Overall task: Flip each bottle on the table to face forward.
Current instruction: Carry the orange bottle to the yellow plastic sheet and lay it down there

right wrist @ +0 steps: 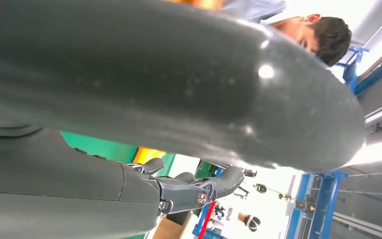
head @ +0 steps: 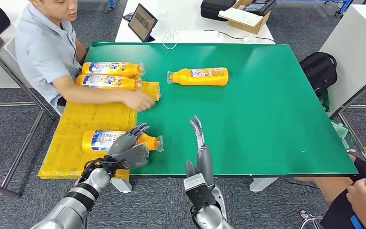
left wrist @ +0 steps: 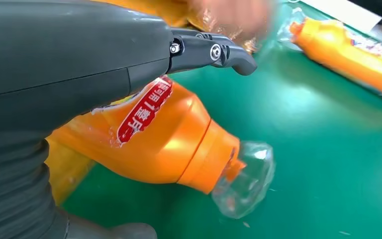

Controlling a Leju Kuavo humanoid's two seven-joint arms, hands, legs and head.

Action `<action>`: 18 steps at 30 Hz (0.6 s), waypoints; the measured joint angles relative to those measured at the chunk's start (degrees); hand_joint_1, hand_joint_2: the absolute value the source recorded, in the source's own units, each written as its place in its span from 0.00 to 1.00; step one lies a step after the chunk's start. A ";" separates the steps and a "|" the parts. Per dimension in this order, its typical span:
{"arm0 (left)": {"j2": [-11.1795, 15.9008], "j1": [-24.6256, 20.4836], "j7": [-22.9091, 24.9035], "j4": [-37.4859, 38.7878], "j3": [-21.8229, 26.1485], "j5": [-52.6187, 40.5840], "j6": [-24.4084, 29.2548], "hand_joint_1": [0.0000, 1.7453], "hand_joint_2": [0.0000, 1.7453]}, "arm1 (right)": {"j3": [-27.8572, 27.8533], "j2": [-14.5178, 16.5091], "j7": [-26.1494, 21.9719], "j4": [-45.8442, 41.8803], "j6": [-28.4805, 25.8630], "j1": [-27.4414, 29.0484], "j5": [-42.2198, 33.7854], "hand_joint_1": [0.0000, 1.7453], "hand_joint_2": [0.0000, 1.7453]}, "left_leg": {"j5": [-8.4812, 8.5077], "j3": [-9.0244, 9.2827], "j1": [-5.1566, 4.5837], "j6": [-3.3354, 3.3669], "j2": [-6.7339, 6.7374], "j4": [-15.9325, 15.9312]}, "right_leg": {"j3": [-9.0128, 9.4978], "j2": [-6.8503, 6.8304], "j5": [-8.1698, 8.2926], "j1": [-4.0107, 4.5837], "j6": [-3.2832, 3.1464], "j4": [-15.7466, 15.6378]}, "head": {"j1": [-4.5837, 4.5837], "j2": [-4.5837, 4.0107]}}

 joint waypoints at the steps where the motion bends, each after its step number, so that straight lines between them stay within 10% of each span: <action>1: 0.02 0.55 -0.38 -0.93 0.01 1.69 -0.61 0.00 1.00 | 0.00 -0.06 0.00 0.08 -0.10 -0.05 -0.19 0.00 0.00 | 0.00 0.00 0.00 0.00 0.00 0.00 | 0.00 0.00 0.00 0.00 0.00 0.00 | 0.00 0.00; 18: -2.81 13.29 -8.56 -29.45 2.54 23.51 9.43 0.00 1.00 | 0.00 -0.98 -0.02 0.15 -3.89 -0.04 2.20 0.00 0.00 | -0.02 -0.32 0.00 0.00 0.04 0.02 | -0.38 0.03 0.00 0.01 0.01 0.00 | 0.00 0.00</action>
